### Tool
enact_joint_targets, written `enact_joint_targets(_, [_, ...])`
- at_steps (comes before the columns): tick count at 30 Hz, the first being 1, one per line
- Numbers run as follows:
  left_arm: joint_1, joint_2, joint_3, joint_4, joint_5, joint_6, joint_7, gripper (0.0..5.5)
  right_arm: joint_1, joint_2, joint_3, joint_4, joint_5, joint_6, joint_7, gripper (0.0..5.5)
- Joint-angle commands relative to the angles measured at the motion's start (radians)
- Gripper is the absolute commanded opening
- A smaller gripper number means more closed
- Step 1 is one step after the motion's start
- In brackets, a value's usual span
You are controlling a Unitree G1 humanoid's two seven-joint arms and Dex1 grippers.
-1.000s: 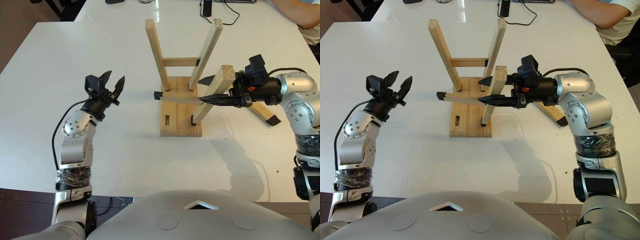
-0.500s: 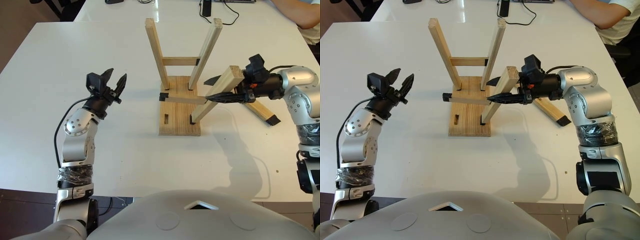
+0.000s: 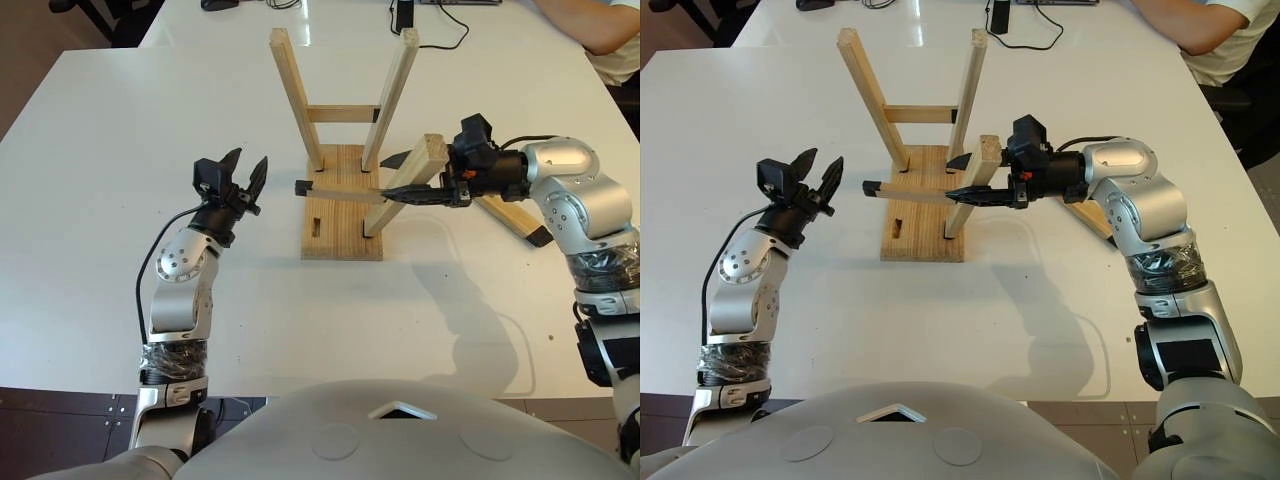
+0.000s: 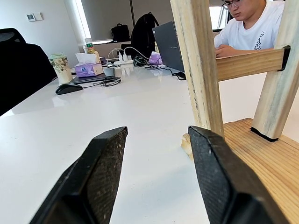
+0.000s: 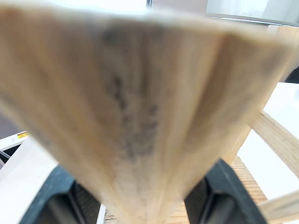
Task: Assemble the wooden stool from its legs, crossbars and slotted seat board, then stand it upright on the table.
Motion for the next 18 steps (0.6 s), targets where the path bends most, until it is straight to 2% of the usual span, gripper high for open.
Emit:
enact_joint_targets(1, [0.007,-0.021,-0.009,0.006,0.018,-0.018,0.026,2.42,0.119,-0.050,0.192,0.151,-0.247,0.058,-0.012,2.00])
enact_joint_targets(4, [-0.005,-0.028,-0.008,0.019,0.021,-0.025,0.039,2.42,0.105,-0.052,0.207,0.155,-0.252,0.043,-0.011,2.00])
enact_joint_targets(8, [-0.011,-0.031,0.005,0.030,0.021,-0.032,0.050,2.42,0.086,-0.021,0.142,0.155,-0.184,0.017,-0.038,2.00])
enact_joint_targets(9, [-0.006,-0.030,0.011,0.031,0.019,-0.034,0.052,2.42,0.082,-0.017,0.107,0.145,-0.154,0.006,-0.040,2.37])
enact_joint_targets(13, [-0.006,-0.011,0.026,0.038,0.016,-0.039,0.045,2.42,0.077,-0.024,-0.047,0.100,-0.044,0.047,-0.051,2.95])
enact_joint_targets(16, [-0.015,0.002,0.049,0.049,0.007,-0.044,0.040,2.42,0.130,-0.078,-0.120,0.029,-0.038,0.074,-0.054,3.49])
enact_joint_targets(18, [-0.009,0.009,0.057,0.047,0.011,-0.045,0.040,2.42,0.195,-0.142,-0.151,-0.020,-0.067,0.060,-0.035,3.49])
